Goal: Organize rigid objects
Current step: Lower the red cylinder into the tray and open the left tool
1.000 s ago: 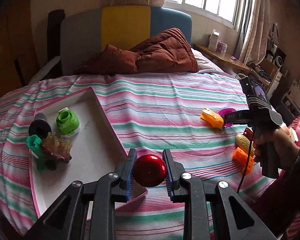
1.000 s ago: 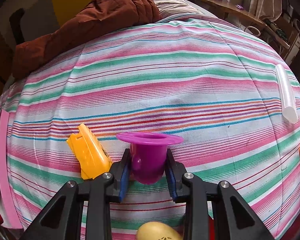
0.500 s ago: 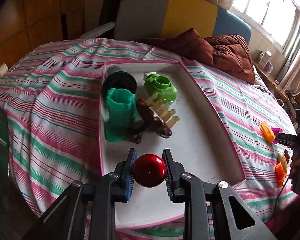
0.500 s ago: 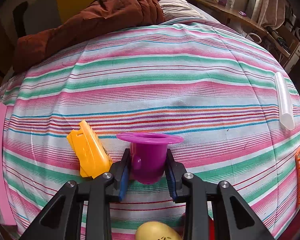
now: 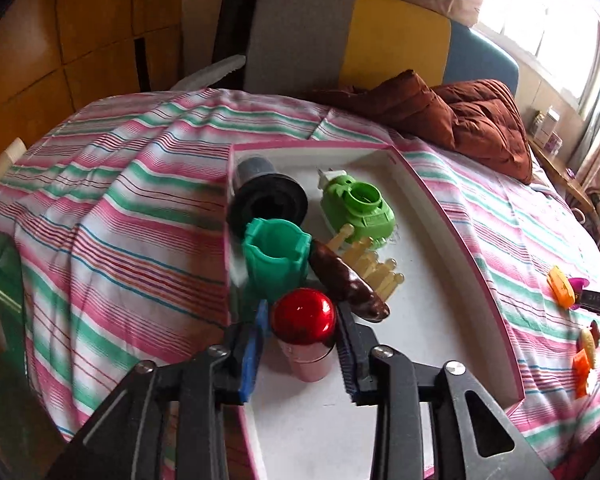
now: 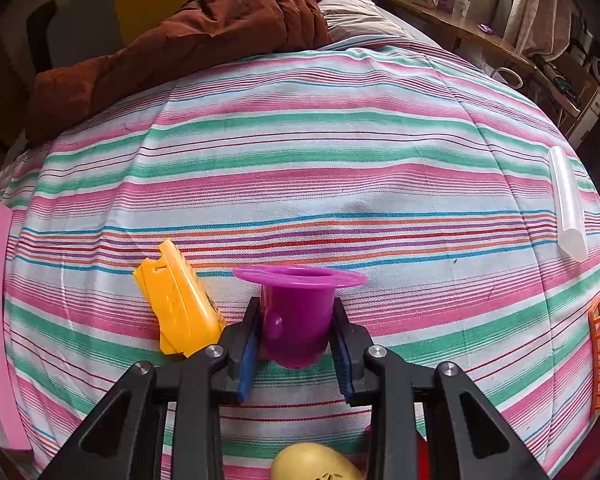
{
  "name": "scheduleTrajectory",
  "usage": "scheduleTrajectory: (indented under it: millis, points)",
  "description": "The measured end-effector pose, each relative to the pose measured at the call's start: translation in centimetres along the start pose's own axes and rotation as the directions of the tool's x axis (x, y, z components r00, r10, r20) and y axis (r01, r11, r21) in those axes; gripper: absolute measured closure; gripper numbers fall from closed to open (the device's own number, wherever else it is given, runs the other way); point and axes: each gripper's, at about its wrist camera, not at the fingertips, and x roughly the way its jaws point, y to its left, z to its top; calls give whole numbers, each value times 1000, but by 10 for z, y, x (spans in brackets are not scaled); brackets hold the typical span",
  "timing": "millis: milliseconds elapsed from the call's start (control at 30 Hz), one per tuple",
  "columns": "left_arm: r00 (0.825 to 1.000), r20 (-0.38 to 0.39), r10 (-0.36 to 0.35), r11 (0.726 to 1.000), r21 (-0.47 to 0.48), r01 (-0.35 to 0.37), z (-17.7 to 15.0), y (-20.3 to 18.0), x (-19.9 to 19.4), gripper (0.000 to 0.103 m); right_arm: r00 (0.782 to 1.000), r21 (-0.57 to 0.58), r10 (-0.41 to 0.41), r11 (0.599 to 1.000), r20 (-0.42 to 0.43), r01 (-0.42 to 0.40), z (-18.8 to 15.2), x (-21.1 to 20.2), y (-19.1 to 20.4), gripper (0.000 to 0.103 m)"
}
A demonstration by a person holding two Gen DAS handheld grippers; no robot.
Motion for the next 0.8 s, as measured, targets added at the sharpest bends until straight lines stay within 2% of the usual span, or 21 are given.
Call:
scheduleTrajectory:
  millis: [133,433,800]
  points:
    - [999,38,24,1000,4,-24,-7,4,-13,64,1000,-5,-4,1000,1,4,-1,-1,1,72]
    - [997,51,55,998,-15,-55,-21,5,-38,64,1000,-17,-15,1000,6,15,-1,-1,1,72]
    - [993,116,40,999,8,-41,-20,-8,-73,58,1000,-9,-11,1000,6,11,-2,-3,1,72]
